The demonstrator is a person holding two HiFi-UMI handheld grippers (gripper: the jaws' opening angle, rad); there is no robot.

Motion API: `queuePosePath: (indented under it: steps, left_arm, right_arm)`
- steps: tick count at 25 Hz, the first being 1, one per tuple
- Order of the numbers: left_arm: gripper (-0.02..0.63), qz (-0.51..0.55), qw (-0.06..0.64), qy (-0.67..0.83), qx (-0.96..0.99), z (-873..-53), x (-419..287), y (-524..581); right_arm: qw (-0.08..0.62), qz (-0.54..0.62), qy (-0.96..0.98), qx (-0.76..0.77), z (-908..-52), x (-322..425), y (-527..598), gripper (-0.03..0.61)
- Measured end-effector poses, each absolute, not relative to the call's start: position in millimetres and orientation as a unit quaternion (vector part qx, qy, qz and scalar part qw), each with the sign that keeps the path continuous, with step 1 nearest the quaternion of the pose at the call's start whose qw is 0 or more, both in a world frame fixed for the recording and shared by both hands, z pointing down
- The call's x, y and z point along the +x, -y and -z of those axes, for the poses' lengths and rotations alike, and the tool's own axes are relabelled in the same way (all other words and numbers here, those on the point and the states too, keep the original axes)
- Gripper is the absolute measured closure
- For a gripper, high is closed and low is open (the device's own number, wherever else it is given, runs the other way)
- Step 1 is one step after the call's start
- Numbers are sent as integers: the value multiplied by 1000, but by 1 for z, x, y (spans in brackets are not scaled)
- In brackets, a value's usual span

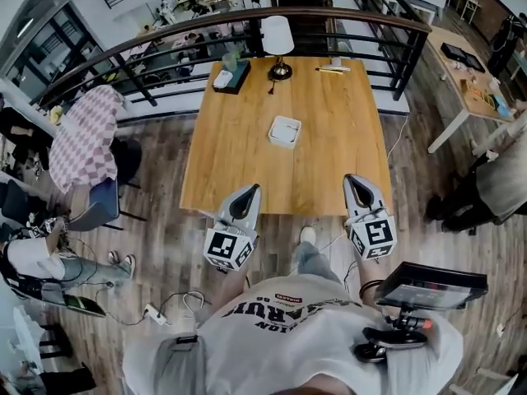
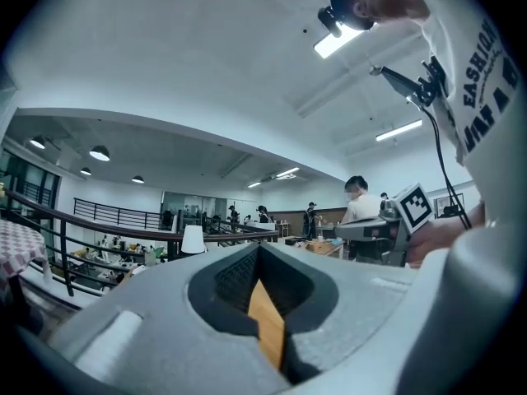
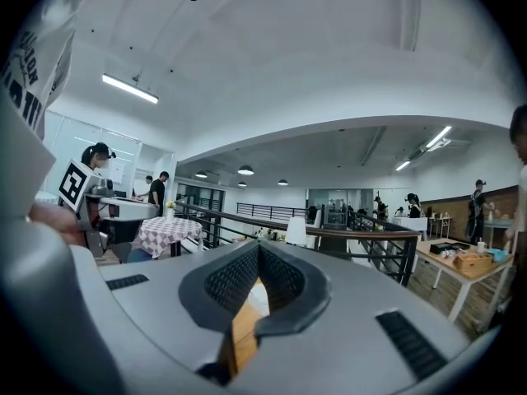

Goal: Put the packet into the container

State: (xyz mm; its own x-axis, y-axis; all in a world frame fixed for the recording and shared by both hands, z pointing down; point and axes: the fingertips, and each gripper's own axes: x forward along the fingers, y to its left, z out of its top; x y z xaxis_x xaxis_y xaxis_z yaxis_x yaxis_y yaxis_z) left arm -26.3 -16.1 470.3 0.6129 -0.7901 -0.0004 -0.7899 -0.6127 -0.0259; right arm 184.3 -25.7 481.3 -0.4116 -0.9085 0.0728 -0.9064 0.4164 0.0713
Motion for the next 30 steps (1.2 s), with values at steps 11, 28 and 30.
queuePosePath:
  steps: [11, 28, 30]
  left_arm:
    - [614, 2, -26, -411, -911, -498, -30, -165]
    - [615, -1, -15, -373, -928, -457, 51, -254]
    - [615, 2, -22, -360, -933, -456, 65, -255]
  right_arm:
    - [75, 14, 830, 552, -484, 148, -165, 571]
    - [59, 14, 843, 534, -452, 202, -245, 571]
    - [59, 7, 841, 538, -454, 217, -240, 571]
